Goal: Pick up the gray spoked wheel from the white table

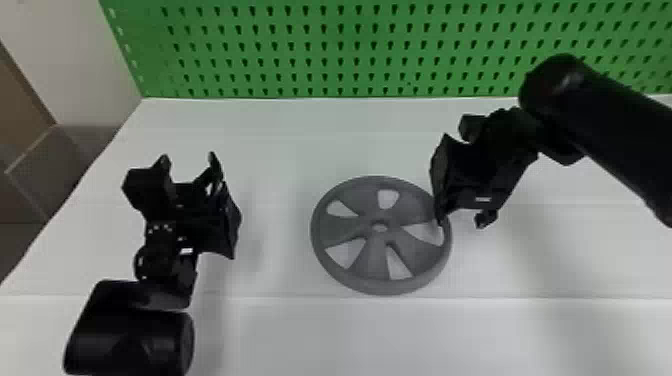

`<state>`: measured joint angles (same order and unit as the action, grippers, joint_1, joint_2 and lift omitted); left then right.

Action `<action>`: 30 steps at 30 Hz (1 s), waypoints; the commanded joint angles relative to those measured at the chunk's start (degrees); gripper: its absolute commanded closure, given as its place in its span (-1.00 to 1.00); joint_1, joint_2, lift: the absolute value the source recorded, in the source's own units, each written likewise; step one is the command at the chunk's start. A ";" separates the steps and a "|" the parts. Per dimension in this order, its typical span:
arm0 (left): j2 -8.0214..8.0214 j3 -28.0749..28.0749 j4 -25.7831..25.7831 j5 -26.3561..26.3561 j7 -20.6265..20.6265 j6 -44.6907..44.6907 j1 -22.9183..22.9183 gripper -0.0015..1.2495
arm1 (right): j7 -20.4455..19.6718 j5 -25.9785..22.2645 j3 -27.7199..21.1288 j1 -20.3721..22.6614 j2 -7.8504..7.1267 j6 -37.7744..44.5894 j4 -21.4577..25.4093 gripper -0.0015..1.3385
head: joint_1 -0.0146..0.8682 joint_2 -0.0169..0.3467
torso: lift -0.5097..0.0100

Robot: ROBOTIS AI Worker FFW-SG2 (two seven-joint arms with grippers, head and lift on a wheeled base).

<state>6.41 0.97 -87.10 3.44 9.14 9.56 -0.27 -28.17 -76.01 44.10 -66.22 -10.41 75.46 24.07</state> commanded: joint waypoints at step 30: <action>0.00 0.17 0.00 -0.36 0.18 -0.24 -0.08 -0.26 | -1.98 -7.40 9.52 -0.49 2.33 -7.96 -1.83 -0.25 | 0.80 -0.49 | 0.66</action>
<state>6.42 1.07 -87.10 3.11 9.32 9.32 -0.37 -30.15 -83.50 53.28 -66.59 -8.01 67.75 22.30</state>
